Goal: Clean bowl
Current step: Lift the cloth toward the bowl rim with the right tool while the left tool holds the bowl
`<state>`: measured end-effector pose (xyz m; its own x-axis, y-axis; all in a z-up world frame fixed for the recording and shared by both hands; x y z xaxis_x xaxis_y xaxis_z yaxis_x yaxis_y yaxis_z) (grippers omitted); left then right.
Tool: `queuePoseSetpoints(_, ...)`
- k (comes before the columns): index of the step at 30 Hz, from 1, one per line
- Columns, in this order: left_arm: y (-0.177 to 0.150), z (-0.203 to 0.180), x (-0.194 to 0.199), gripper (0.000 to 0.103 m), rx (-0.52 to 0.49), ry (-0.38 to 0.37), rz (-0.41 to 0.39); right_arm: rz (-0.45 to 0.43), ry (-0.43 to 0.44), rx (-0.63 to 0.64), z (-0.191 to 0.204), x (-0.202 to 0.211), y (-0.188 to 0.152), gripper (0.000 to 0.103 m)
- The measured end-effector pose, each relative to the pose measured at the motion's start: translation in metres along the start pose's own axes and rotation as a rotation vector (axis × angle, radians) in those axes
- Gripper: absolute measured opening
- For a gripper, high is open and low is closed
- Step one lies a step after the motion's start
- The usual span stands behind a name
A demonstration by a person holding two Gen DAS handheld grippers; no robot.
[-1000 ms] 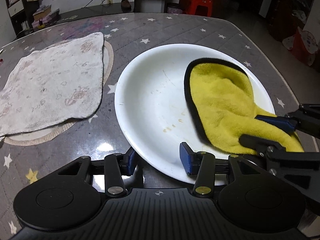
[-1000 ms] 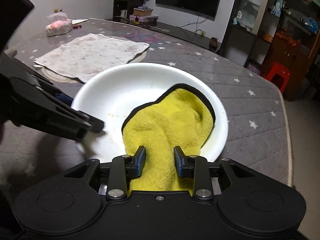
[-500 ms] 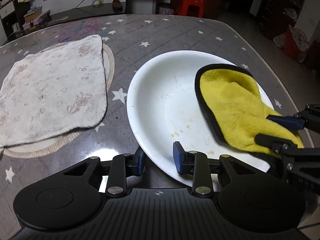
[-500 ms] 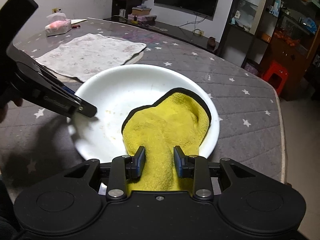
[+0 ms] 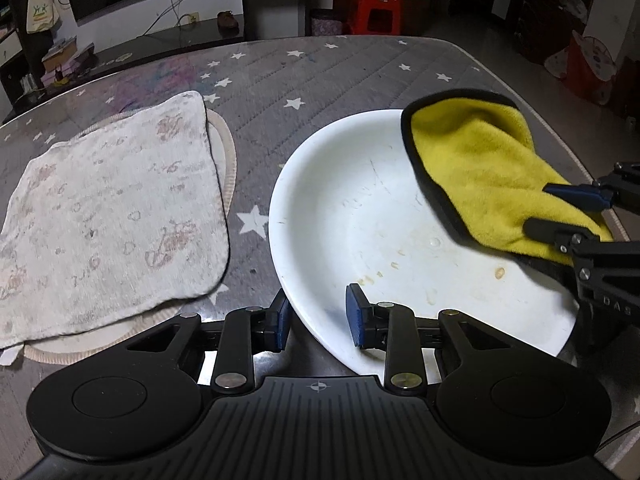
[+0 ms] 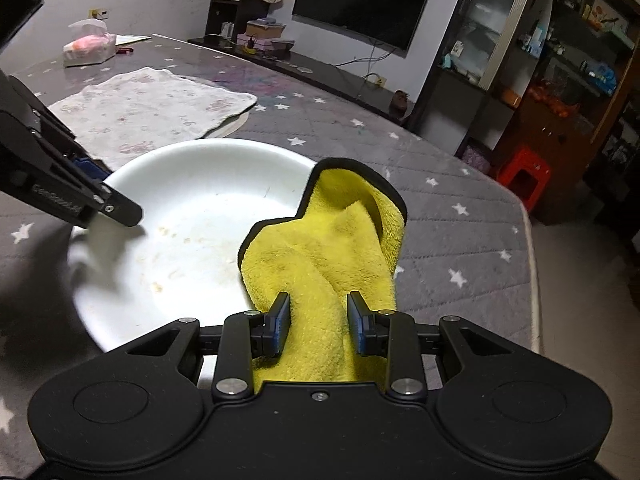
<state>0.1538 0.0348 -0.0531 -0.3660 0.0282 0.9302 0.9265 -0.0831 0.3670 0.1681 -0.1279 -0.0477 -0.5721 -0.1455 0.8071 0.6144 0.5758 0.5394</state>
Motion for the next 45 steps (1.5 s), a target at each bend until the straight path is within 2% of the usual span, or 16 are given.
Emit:
queuePoseSetpoints(5, 0.000, -0.001, 0.000, 0.031, -0.003, 0.006, -0.005, -0.013, -0.022, -0.024, -0.009, -0.007, 0.006, 0.033)
queuePoseSetpoints(12, 0.000, -0.004, -0.002, 0.035, -0.015, 0.026, -0.011, -0.001, 0.031, -0.099, -0.031, -0.013, 0.009, 0.033)
queuePoseSetpoints(17, -0.007, -0.006, 0.002, 0.035, 0.014, 0.002, 0.004, 0.007, 0.069, -0.154, -0.039, -0.018, 0.007, 0.034)
queuePoseSetpoints(24, -0.018, -0.015, 0.007, 0.039, 0.057, -0.016, 0.008, -0.004, 0.061, -0.145, -0.034, -0.009, -0.005, 0.032)
queuePoseSetpoints(30, -0.023, -0.022, 0.006, 0.043, 0.097, -0.035, 0.019, -0.014, 0.005, -0.077, -0.014, 0.005, -0.017, 0.031)
queuePoseSetpoints(40, -0.033, -0.030, 0.009, 0.047, 0.145, -0.050, 0.028, -0.031, 0.058, -0.081, 0.016, 0.032, -0.035, 0.031)
queuePoseSetpoints(45, -0.033, -0.030, 0.007, 0.046, 0.164, -0.054, 0.029, -0.043, 0.068, -0.130, 0.013, 0.032, -0.038, 0.031)
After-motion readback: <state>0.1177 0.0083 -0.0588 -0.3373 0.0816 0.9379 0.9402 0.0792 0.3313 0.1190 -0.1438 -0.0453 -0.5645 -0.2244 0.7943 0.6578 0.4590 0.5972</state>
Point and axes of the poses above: each gripper's, at about its wrist camera, not at the fingertips, and x roughly against the way its jaws point, z to its left, y to its top, the point moved 4 cm from there along -x, roughly the way its jaws point, and after that the axes turned 14 degrees about z, right-handed, at the moved point
